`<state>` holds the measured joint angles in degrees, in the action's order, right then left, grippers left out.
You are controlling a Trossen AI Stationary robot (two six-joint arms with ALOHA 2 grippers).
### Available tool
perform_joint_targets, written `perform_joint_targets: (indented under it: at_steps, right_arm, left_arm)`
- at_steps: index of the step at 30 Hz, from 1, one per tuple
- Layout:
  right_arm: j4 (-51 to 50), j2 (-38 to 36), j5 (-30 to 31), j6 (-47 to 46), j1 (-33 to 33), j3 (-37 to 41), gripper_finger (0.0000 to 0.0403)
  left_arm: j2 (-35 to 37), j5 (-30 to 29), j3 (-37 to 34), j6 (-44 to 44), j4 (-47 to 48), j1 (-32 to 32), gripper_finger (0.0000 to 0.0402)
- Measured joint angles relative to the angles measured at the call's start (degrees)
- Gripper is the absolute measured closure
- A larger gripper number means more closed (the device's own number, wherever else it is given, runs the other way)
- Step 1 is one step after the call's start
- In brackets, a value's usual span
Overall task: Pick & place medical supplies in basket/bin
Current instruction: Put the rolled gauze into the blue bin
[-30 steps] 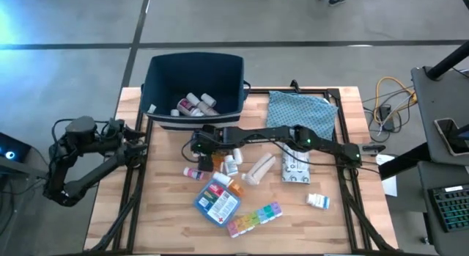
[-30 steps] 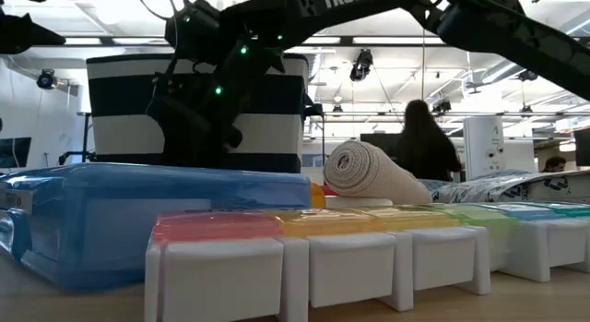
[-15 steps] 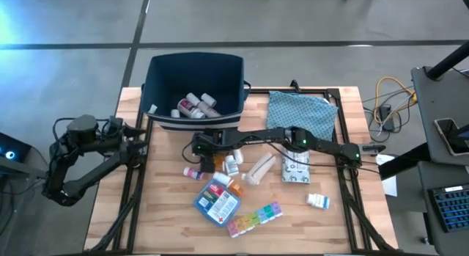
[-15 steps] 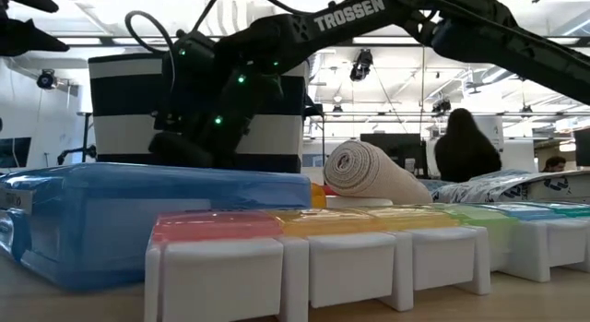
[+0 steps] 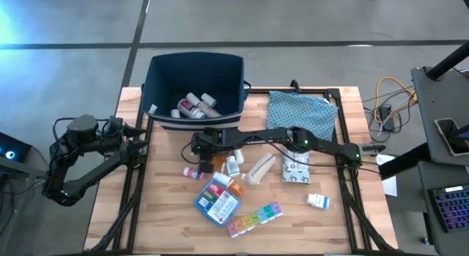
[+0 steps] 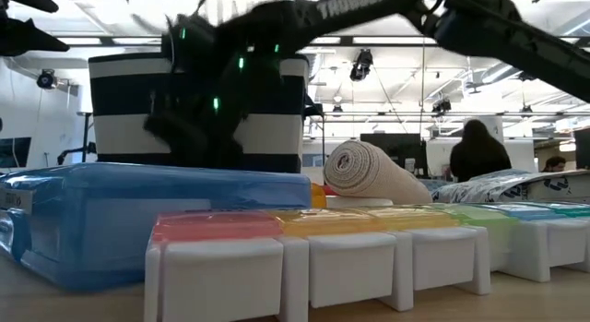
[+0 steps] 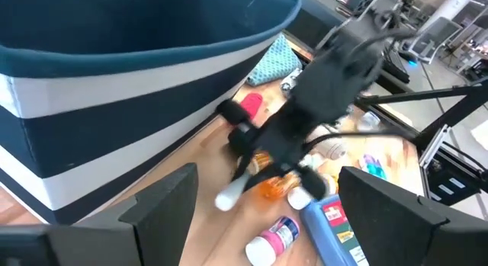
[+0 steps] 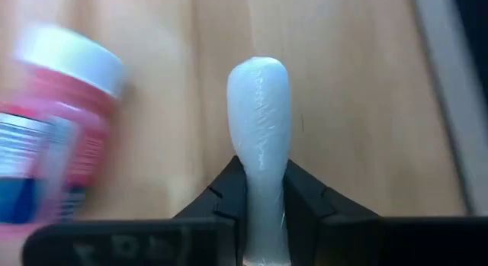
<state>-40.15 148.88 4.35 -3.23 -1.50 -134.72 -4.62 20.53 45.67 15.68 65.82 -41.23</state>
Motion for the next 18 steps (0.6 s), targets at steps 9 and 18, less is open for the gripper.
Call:
perform_joint_targets:
  at_steps: [9,18]
  right_arm:
    - [3.24,-11.74,7.32,-2.55,2.26,-0.15,0.0338]
    - [8.27,-23.4,22.92,-7.6,-1.89,-0.37,0.0335]
  left_arm:
    - [0.02,0.09,0.0,-0.11,0.0,0.0,0.0108]
    - [0.04,0.28,0.0,0.94,0.0,0.02,0.0108]
